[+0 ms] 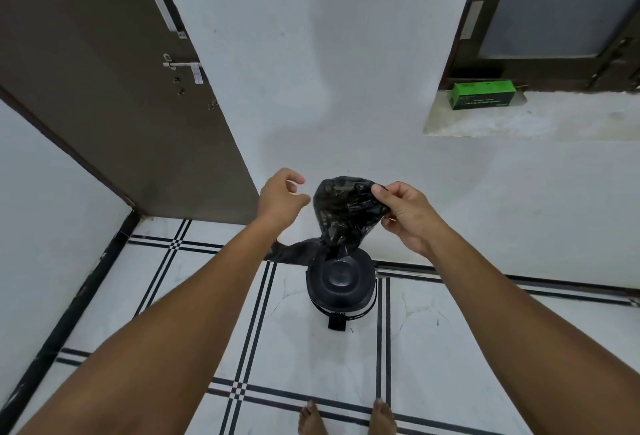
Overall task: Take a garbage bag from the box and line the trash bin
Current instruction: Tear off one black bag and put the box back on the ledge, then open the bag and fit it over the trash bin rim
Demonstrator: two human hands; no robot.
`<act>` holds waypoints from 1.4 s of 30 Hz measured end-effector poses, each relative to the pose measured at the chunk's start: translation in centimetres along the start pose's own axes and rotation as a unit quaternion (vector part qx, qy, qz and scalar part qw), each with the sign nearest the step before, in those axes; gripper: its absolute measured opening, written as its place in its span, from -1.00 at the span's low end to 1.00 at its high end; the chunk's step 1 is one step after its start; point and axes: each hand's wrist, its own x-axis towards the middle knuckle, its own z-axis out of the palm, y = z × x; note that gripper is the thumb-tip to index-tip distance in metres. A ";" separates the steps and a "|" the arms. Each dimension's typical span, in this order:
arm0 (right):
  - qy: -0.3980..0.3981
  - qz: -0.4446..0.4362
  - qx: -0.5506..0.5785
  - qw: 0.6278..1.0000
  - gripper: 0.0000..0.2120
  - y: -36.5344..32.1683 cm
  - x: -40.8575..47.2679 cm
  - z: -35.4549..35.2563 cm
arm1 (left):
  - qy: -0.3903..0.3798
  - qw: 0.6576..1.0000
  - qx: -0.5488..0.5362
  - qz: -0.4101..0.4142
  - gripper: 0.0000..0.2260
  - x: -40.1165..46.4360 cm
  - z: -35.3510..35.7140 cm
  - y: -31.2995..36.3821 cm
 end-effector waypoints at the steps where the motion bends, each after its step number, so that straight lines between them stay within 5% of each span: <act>1: 0.011 -0.005 -0.001 1.000 -0.75 0.2 0.0 0.2 | 0.069 0.998 0.007 -0.003 -0.82 -0.4 0.2 0.0; 3: 0.024 -0.006 0.007 1.000 -0.78 0.6 -0.1 0.7 | 0.082 0.997 -0.012 -0.002 -0.59 -1.3 0.8 0.3; 5: 0.023 -0.004 0.019 1.000 -0.80 1.0 -0.2 1.4 | -0.028 0.999 -0.033 -0.019 -0.47 -2.5 1.5 1.2; 9: -0.022 0.011 0.011 1.000 -0.90 1.3 -0.7 2.3 | -0.179 0.978 -0.088 -0.062 -0.59 -3.5 2.3 1.9; 13: -0.032 0.024 0.011 0.999 -0.90 1.2 -1.1 2.4 | -0.138 0.970 -0.181 -0.084 -0.85 -3.1 2.4 1.3; 17: 0.054 0.012 0.113 0.992 -0.89 1.1 -0.7 1.2 | -0.052 0.968 -0.212 -0.122 -0.84 -2.6 1.6 0.3; 20: 0.089 0.004 0.211 0.974 -0.96 1.0 -0.4 0.3 | -0.013 0.971 -0.191 -0.147 -0.82 -2.3 0.8 -0.8; 24: 0.089 0.011 0.247 0.965 -0.91 0.7 -0.5 0.7 | -0.060 0.987 -0.072 -0.131 -0.86 -2.7 0.9 -1.9; 29: 0.089 0.002 0.125 0.988 -0.83 0.0 -1.1 2.7 | -0.191 0.960 -0.184 -0.090 -0.68 -3.5 1.2 -0.6; 31: 0.087 -0.010 0.059 0.994 -0.84 -0.4 -1.4 3.5 | -0.236 0.961 -0.137 -0.053 -0.63 -3.5 1.4 -0.3; 33: 0.079 -0.021 0.001 0.997 -0.87 -0.7 -1.6 4.0 | -0.234 0.966 -0.111 -0.027 -0.73 -3.7 1.6 -0.1; 36: 0.046 -0.070 -0.128 0.988 -0.58 -1.0 -2.0 3.7 | -0.177 0.970 -0.160 -0.041 -0.84 -3.6 1.6 0.1; 39: 0.018 -0.125 -0.364 0.923 -0.52 -0.9 -2.2 3.0 | -0.113 0.966 -0.218 -0.082 -0.82 -3.2 1.2 -0.2; 42: 0.095 -0.158 -0.536 0.824 -0.66 -0.4 -1.8 2.3 | -0.051 0.959 -0.261 -0.100 -0.85 -2.9 0.9 -0.5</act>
